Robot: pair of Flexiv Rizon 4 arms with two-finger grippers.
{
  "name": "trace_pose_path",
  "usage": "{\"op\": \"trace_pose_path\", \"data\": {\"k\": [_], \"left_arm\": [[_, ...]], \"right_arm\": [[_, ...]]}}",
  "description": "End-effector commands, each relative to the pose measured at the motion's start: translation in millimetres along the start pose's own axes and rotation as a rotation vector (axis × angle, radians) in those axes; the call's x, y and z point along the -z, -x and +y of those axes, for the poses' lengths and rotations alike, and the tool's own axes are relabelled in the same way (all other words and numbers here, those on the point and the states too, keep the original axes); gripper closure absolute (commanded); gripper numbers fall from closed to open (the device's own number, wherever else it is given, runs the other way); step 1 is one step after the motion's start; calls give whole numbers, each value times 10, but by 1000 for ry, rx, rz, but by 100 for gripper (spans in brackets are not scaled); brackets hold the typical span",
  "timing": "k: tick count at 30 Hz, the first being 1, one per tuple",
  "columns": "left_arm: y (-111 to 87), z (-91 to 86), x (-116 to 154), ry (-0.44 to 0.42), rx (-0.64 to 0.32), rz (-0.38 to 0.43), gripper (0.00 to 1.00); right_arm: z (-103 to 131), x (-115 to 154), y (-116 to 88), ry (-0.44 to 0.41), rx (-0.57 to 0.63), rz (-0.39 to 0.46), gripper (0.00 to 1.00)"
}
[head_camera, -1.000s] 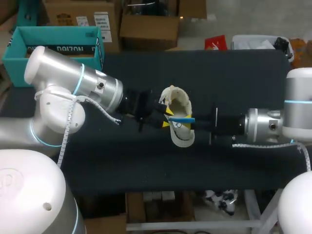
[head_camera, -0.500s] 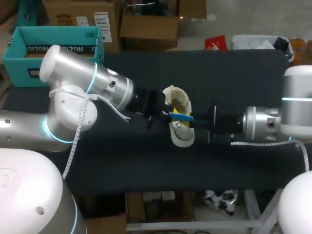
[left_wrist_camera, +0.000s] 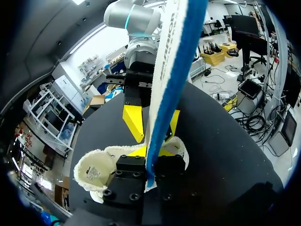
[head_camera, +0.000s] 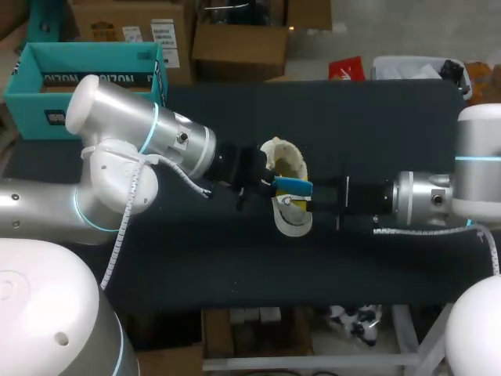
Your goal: Open the shoe tongue, take the insole out of the shoe, put the insole back into the shoe, and pack the shoe into the shoebox
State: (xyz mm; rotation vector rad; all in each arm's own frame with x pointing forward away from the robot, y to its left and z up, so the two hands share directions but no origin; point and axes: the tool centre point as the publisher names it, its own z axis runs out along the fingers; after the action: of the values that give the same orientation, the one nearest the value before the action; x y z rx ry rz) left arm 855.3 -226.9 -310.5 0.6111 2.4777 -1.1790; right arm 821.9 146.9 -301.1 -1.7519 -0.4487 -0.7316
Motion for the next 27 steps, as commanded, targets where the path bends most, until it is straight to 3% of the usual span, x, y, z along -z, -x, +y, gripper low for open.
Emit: {"op": "trace_pose_path", "data": {"k": [1,4,6,7,8,11,12,14,20,24,27], "left_arm": [[11,8,-41,-2,-7,-2,100],[21,16,-45,-6,-26,-6,100],[25,16,-52,-11,-39,-6,100],[20,-4,-59,-17,-52,0,100],[4,-39,-62,-24,-74,7,100],[-34,-104,-92,-19,-130,17,100],[-43,-115,-102,-16,-146,19,100],[-54,-124,-123,-17,-170,33,100],[-45,-75,-137,-14,-189,41,100],[-13,-35,-111,-15,-191,40,100],[6,-10,-100,-15,-191,39,100]], "right_arm": [[-82,52,-7,25,1,-2,0],[-95,77,-5,49,4,1,0],[-107,94,-2,67,13,8,30],[-111,100,-1,76,16,11,38],[-119,113,3,91,21,15,53],[-137,135,19,127,25,26,68],[-142,142,28,142,25,31,83],[-144,153,42,151,27,38,100],[-113,125,76,182,7,37,100],[-107,107,77,204,-3,31,67],[-109,104,74,218,-10,28,66]]}}
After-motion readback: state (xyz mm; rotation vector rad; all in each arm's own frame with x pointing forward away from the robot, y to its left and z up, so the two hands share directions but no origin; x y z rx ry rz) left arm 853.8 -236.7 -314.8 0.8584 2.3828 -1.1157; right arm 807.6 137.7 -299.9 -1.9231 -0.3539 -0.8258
